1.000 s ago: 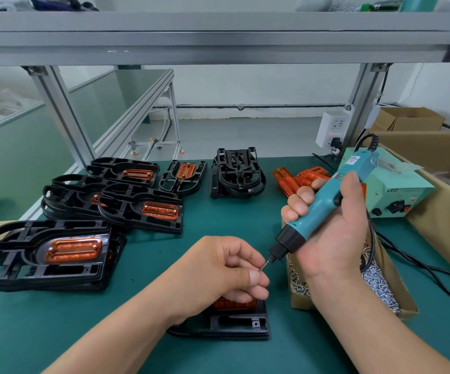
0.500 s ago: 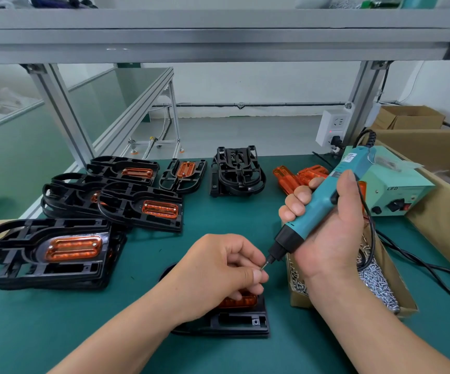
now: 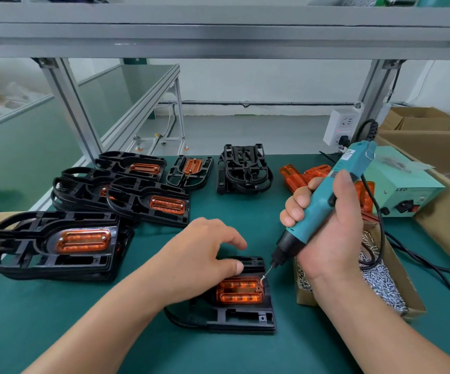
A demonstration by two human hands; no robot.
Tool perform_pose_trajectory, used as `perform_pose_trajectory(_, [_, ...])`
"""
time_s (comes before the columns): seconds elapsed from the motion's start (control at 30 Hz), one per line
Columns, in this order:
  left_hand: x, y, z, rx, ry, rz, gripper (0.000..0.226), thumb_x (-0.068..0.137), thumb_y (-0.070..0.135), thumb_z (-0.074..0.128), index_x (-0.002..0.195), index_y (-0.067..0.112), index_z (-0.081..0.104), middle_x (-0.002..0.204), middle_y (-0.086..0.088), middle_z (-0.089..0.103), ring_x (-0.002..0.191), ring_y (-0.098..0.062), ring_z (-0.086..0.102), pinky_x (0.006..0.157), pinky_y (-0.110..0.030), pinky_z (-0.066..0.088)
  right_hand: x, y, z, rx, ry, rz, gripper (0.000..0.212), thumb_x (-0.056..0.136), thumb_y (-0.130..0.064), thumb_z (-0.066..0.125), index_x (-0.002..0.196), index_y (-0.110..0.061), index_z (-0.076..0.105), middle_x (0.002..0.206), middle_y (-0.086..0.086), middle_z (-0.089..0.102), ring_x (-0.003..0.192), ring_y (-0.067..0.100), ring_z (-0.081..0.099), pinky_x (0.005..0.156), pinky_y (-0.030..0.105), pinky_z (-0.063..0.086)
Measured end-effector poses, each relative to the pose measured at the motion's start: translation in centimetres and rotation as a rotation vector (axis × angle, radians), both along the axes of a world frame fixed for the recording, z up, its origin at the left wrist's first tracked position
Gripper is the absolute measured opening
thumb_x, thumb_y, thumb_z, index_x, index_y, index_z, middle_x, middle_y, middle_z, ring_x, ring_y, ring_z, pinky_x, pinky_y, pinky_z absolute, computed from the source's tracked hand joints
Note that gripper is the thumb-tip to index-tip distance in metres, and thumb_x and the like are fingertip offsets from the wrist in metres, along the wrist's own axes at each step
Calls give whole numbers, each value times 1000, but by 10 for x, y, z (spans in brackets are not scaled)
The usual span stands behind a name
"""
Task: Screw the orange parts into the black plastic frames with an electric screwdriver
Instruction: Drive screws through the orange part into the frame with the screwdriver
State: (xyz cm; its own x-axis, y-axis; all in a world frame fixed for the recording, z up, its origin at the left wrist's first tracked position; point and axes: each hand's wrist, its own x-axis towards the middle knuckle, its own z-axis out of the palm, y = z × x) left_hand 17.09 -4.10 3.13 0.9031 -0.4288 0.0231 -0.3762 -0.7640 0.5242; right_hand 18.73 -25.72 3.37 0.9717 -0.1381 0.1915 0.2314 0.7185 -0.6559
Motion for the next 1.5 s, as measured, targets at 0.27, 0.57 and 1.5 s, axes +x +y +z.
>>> perform_pose_trajectory(0.27, [-1, -8, -9, 56, 67, -3, 39, 82, 47, 79, 118, 44, 63, 103, 22, 57, 102, 3, 54, 95, -31, 49, -4, 6, 2, -95, -47, 36, 31, 102, -46, 50, 94, -16, 54, 72, 5, 47, 54, 17, 44, 52, 29, 41])
perform_pose_trajectory(0.57, [1, -9, -11, 51, 84, -8, 41, 82, 46, 80, 119, 43, 63, 104, 23, 55, 103, 3, 53, 94, -27, 47, -12, 14, 4, -225, -131, 84, 46, 90, -50, 77, 99, -13, 51, 73, 8, 47, 53, 20, 44, 53, 31, 42])
perform_pose_trajectory(1.5, [-4, -12, -2, 68, 132, 11, 38, 86, 41, 81, 116, 41, 58, 117, 14, 57, 114, -9, 54, 102, -39, 48, -33, 32, 6, -627, -389, 67, 62, 96, -68, 66, 103, -8, 51, 79, 16, 49, 58, 38, 45, 59, 40, 45])
